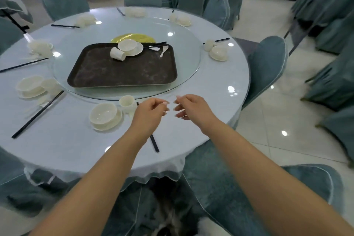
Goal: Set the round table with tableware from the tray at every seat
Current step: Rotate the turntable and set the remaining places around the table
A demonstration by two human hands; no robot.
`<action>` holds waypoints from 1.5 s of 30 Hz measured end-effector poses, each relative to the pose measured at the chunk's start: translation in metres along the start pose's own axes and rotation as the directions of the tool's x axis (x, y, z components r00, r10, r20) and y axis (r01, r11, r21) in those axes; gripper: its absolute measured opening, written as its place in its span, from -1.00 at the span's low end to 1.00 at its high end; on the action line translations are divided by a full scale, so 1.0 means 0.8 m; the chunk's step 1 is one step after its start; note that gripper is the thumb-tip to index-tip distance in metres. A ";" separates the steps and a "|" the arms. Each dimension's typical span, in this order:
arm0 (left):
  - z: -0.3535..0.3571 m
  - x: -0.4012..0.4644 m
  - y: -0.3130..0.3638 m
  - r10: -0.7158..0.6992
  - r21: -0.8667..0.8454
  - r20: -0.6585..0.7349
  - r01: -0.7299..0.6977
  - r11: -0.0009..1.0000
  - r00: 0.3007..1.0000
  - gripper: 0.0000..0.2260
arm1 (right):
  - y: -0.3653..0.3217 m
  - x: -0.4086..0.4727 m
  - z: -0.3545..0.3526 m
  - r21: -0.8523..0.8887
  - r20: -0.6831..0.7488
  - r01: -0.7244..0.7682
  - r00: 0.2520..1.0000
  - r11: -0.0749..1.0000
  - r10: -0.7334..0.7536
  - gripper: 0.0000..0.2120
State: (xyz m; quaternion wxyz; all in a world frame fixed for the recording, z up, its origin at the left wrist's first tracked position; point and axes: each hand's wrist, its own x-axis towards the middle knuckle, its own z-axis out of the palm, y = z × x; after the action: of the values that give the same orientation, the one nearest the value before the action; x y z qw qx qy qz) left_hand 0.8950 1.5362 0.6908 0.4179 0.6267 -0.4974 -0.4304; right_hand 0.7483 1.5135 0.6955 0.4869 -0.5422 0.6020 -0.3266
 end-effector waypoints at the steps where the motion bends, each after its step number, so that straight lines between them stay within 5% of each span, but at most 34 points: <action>1: 0.007 -0.004 0.003 0.009 0.014 0.014 -0.010 1.000 1.000 -0.84 | 0.001 -0.006 -0.010 -0.002 -0.003 -0.001 1.000 1.000 0.001 -0.71; 11: 0.109 -0.030 0.029 -0.012 0.068 0.069 0.007 0.998 0.998 -0.86 | 0.047 -0.036 -0.130 0.008 0.000 0.008 1.000 1.000 -0.008 -0.75; 26: 0.298 -0.104 0.087 -0.075 0.033 -0.141 0.080 0.996 0.987 -0.85 | 0.128 -0.049 -0.343 -0.013 0.207 0.045 0.977 0.999 -0.041 -0.79; 45: 0.343 -0.104 0.109 -0.117 -0.002 -0.167 0.119 0.993 0.979 -0.84 | 0.135 -0.034 -0.393 0.049 0.238 0.040 0.970 0.998 -0.051 -0.80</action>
State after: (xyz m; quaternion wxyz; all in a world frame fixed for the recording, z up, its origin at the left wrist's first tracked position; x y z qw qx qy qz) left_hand 0.5985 1.5780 0.7069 0.4292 0.6905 -0.4244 -0.3985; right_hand 0.4151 1.5189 0.7007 0.5599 -0.5803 0.5191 -0.2834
